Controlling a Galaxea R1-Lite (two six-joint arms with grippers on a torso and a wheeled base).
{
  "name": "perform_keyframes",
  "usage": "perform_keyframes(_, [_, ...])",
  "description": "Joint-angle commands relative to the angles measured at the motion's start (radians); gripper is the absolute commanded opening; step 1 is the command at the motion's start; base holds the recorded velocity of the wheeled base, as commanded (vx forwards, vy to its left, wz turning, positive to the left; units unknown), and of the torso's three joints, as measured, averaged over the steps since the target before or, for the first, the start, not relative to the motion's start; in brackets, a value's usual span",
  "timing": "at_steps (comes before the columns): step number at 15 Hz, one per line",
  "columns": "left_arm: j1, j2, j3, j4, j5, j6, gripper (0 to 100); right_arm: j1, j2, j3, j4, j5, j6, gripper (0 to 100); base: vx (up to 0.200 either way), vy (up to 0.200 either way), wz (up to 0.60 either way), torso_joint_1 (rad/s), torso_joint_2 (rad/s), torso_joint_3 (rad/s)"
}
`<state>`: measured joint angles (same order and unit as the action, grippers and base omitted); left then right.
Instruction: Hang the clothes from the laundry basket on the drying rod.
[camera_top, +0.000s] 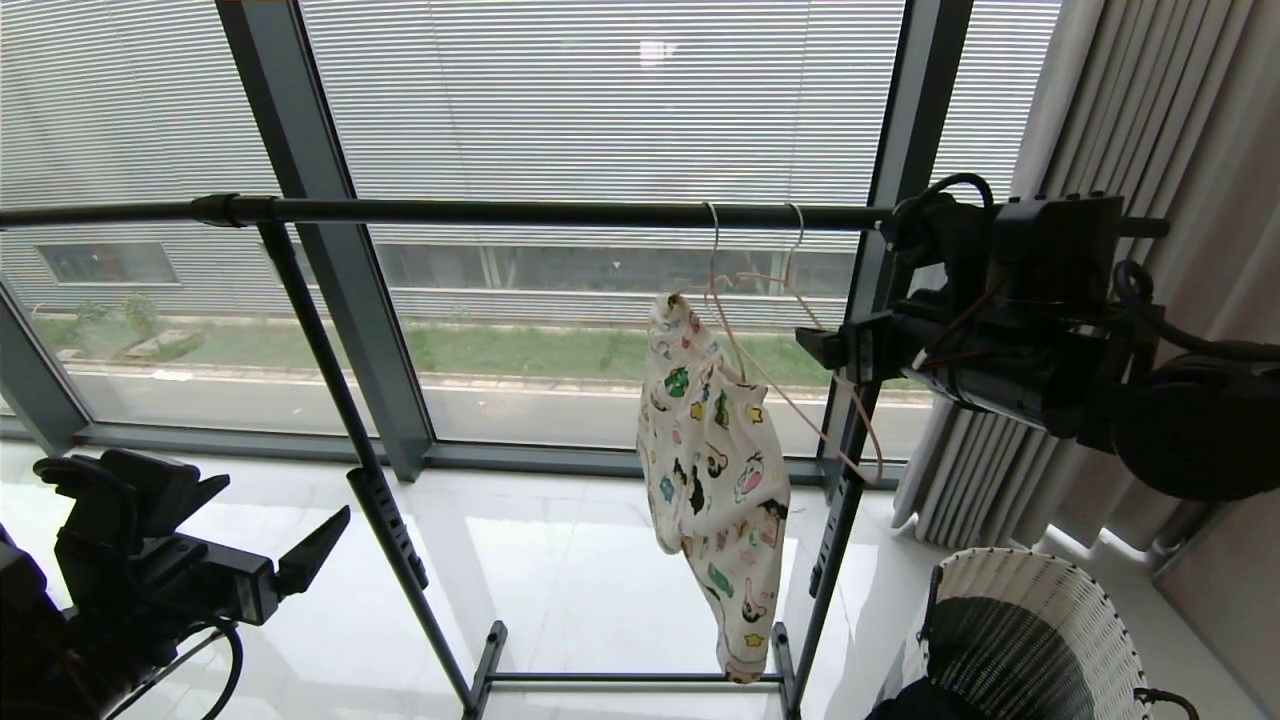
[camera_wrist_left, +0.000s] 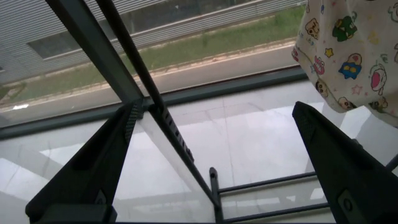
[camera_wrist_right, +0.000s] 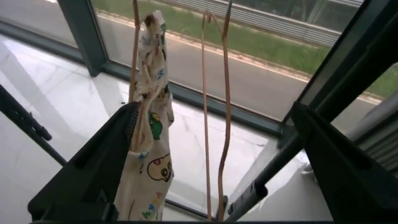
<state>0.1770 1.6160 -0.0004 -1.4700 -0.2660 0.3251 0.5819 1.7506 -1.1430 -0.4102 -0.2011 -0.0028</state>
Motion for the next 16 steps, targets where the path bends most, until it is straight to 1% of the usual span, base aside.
perform_keyframes(1, [0.021, 0.005, 0.0, 0.0, -0.001, 0.0, 100, -0.128, -0.181, 0.132, 0.094, -0.003, -0.031, 100, 0.0, 0.0, 0.0, 0.0, 0.0, 0.0])
perform_keyframes(3, [0.036, 0.007, 0.0, 0.0, -0.001, 0.0, 100, -0.226, -0.25, 0.206, 0.134, -0.004, -0.079, 100, 0.0, 0.0, 0.0, 0.0, 0.0, 0.0])
perform_keyframes(5, [0.042, 0.004, 0.0, -0.001, 0.001, 0.0, 100, -0.329, -0.304, 0.285, 0.154, -0.003, -0.154, 100, 0.0, 0.0, 0.0, 0.0, 0.0, 0.0])
perform_keyframes(6, [0.042, 0.004, 0.0, -0.001, 0.001, 0.0, 100, -0.353, -0.309, 0.301, 0.153, 0.0, -0.171, 100, 0.0, 0.0, 0.0, 0.0, 0.0, 0.0])
perform_keyframes(7, [0.044, 0.001, 0.0, -0.001, 0.001, 0.0, 100, -0.396, -0.315, 0.319, 0.151, 0.006, -0.189, 100, 0.0, 0.0, 0.0, 0.0, 0.0, 0.0])
perform_keyframes(10, [0.05, -0.001, 0.0, -0.001, 0.027, 0.0, 100, -0.407, -0.315, 0.321, 0.149, 0.003, -0.191, 100, -0.2, 0.0, 0.0, 0.007, 0.0, 0.002])
perform_keyframes(16, [0.05, -0.002, 0.0, -0.001, 0.027, -0.003, 100, -0.407, -0.316, 0.322, 0.149, 0.0, -0.189, 100, -0.2, 0.0, 0.0, 0.001, 0.0, 0.0])
